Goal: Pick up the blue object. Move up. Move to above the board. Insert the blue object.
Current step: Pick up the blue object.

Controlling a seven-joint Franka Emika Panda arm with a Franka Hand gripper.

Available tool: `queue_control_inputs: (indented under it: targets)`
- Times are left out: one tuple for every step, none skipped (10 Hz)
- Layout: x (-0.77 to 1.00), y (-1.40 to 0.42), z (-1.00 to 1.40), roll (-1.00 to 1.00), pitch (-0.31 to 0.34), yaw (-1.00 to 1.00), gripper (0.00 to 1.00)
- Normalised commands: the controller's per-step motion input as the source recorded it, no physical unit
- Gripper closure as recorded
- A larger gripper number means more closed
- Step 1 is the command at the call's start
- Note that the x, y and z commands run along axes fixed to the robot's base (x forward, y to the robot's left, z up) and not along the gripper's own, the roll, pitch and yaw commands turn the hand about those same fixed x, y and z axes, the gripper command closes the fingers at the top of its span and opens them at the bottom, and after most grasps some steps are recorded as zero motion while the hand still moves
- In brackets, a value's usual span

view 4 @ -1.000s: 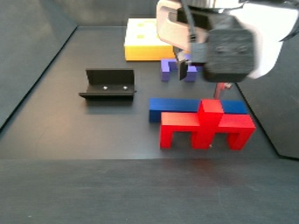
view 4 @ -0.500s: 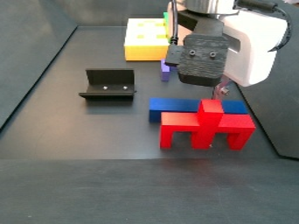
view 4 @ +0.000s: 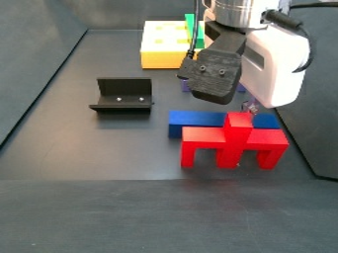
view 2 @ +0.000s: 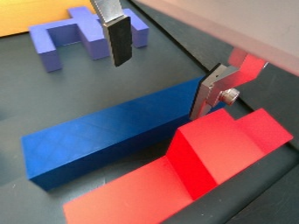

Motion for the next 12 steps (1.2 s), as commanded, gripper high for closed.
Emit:
queue_control_inputs:
  targets:
    - [-0.04,0.00,-0.21,-0.11,-0.036,-0.43,0.00]
    - [-0.04,0.00,-0.20,-0.09,-0.039,-0.35,0.00]
    - [0.00,0.00,-0.19,-0.06,-0.023,-0.25,0.00]
    - [0.00,0.00,-0.19,-0.04,-0.006,-0.16,0.00]
    - [0.00,0.00,-0.23,-0.01,-0.001,-0.10,0.00]
    - [0.00,0.00,-0.26,0.00,-0.019,-0.08,0.00]
    - [0.00,0.00,-0.26,0.00,-0.021,-0.08,0.00]
    - [0.00,0.00,-0.21,0.00,-0.003,-0.05,0.00]
    - [0.00,-0.03,-0.16,0.00,0.000,-0.05,0.00]
    - [0.00,-0.01,-0.15,0.00,0.000,-0.05,0.00]
    - [0.00,-0.01,-0.15,0.00,0.000,-0.04,0.00]
    - [0.00,-0.03,-0.15,0.00,0.000,-0.04,0.00]
